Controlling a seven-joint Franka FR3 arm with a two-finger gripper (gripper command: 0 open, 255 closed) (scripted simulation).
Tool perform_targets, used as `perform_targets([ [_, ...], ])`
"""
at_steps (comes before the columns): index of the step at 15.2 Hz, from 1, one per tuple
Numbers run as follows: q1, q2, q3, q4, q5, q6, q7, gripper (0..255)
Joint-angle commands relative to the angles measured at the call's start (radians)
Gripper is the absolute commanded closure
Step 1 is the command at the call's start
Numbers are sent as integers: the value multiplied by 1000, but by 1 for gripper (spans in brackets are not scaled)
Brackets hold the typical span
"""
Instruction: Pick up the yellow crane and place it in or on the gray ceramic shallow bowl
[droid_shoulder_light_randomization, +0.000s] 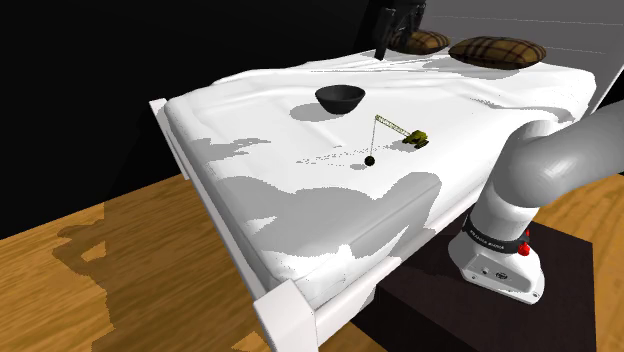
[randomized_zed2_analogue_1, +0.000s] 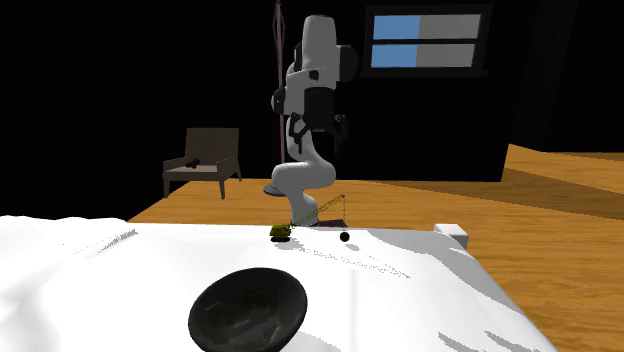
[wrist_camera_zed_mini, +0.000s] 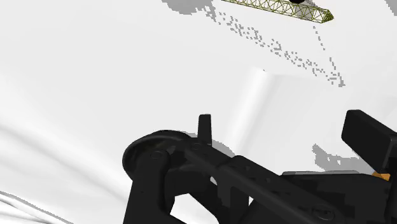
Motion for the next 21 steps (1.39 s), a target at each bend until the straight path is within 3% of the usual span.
perform_targets([
  [1, 0, 0, 0, 0, 0, 0, 0, 0],
  [15, -102, -78, -110, -385, -106, 116, -37, 0],
  [21, -146, -82, -150, -501, -154, 179, -48, 0],
])
